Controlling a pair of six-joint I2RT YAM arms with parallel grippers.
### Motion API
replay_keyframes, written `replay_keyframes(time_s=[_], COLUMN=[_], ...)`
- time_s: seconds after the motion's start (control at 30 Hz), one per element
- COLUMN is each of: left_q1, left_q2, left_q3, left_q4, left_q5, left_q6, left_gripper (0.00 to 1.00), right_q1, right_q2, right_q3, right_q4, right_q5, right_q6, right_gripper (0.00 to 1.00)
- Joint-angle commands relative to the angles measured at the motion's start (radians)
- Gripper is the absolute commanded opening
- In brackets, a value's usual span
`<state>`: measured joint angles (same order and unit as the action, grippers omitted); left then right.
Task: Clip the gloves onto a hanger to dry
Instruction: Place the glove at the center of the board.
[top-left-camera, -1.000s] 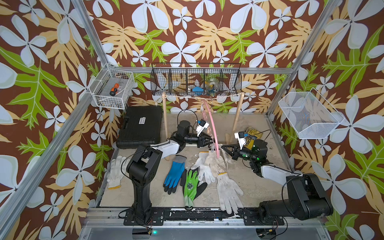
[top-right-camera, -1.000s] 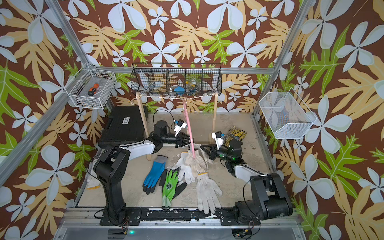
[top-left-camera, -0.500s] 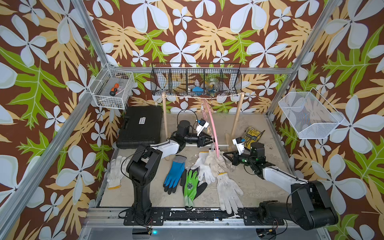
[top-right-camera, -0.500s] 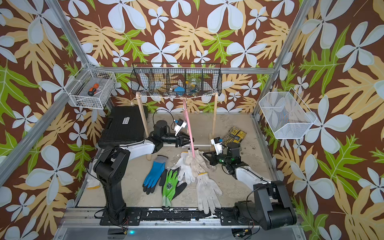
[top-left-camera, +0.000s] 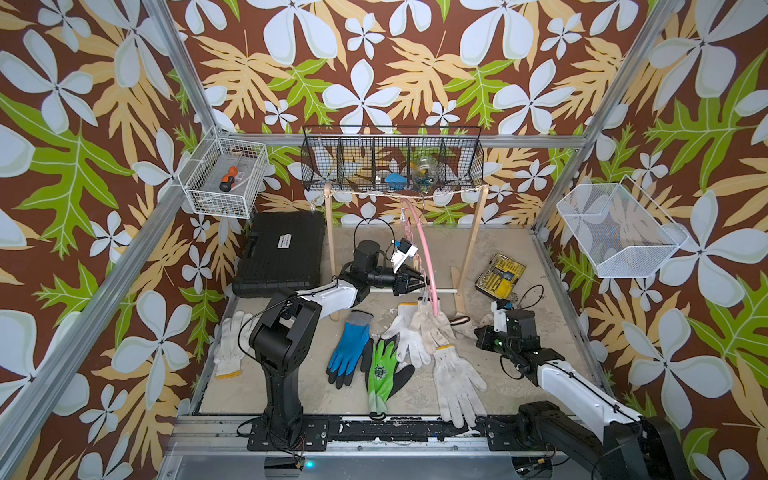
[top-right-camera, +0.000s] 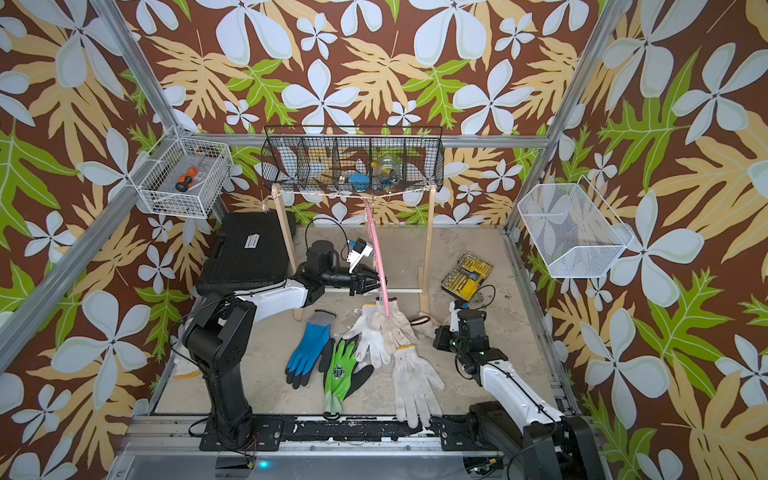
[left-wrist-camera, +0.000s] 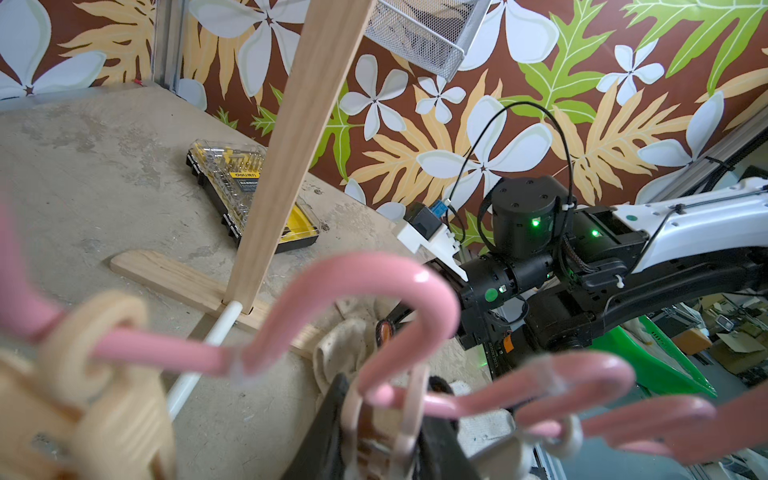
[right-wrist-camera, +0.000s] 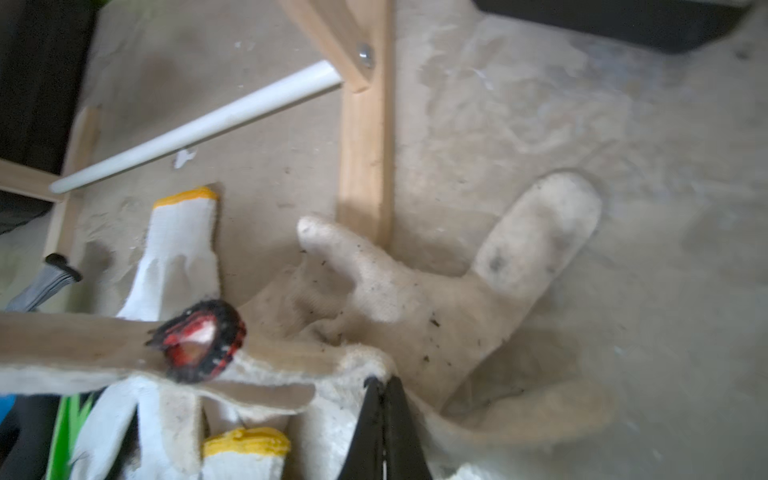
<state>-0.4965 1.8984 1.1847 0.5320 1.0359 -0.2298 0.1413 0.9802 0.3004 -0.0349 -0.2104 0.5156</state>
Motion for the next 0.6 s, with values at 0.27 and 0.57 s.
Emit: replay_keyframes(time_s=[0.27,0.57], left_q1=[0.003,0.004], left_q2=[-0.005,-0.001], left_q3=[0.009,0.019], left_q4=[-0.012,-0.021], left_q5=[0.006,0.014], left_q6=[0.033,0.039], left_gripper=[0.00,0.00], right_q1=[0.048,0.200], right_q2=[-0.094,-0.170], right_q3=[0.023,0.078], right_q4=[-0.191,-0.298], right_q5=[0.167,0.138], right_q6=[0.077,0.090], right_gripper=[0.37,0.56])
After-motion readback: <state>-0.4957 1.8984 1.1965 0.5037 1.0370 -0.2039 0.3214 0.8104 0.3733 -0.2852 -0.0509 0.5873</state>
